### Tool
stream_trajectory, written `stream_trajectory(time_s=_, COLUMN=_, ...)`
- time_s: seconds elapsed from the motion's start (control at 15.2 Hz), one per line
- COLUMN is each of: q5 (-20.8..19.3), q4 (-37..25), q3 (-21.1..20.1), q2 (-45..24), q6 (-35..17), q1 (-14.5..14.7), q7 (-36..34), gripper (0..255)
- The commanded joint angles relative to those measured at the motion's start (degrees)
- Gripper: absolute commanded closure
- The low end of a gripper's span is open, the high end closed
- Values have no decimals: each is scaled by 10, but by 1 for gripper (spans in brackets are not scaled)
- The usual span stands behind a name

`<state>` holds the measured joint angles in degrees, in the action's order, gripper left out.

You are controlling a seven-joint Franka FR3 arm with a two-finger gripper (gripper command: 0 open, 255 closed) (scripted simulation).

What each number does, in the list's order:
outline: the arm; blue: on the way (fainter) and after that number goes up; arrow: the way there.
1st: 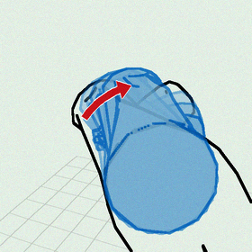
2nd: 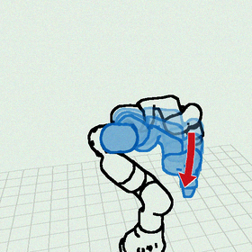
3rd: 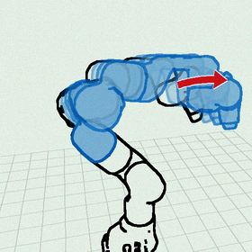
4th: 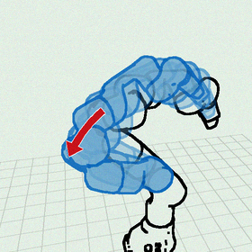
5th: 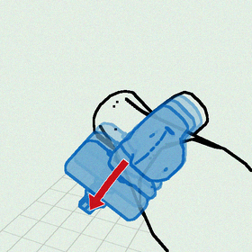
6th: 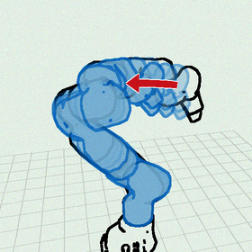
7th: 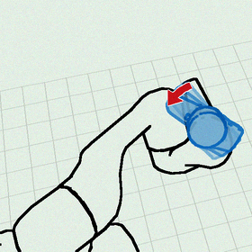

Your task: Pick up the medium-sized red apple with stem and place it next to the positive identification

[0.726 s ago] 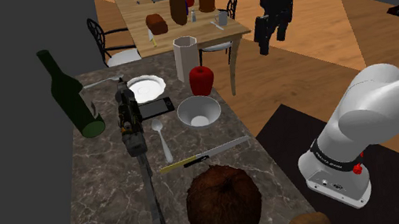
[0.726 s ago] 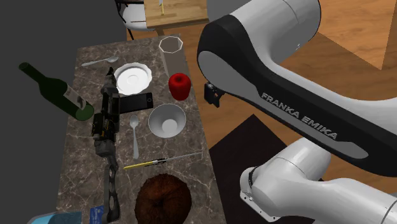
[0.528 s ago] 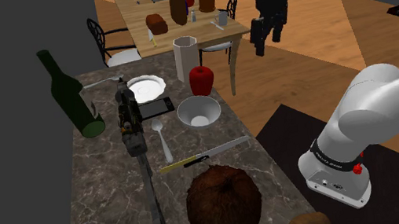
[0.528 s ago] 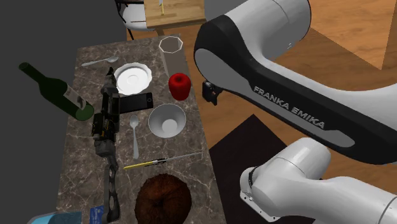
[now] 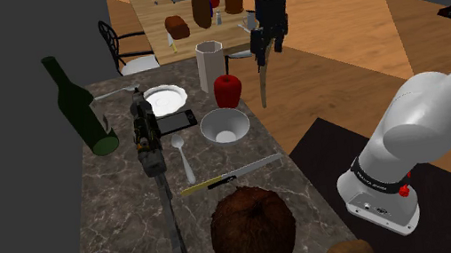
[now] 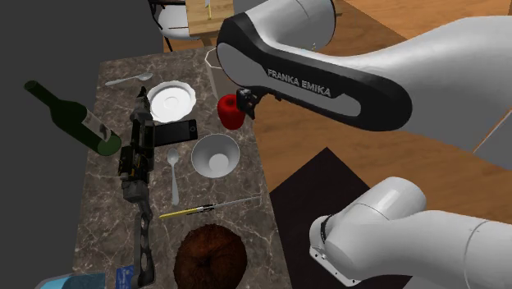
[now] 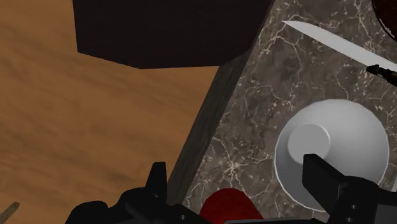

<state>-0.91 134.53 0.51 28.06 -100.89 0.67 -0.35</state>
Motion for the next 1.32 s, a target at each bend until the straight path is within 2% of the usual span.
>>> stream_trajectory(time_s=0.0, q5=4, q4=-19, q3=3, q2=-45, q6=-31, q1=3, q7=10, gripper=0)
stream_trajectory(time_s=0.66, q5=35, q4=-164, q3=12, q2=-258, q6=-121, q1=13, q7=64, gripper=0)
stream_trajectory(time_s=1.25, q5=38, q4=-128, q3=11, q2=-281, q6=-180, q1=14, q7=67, gripper=0)
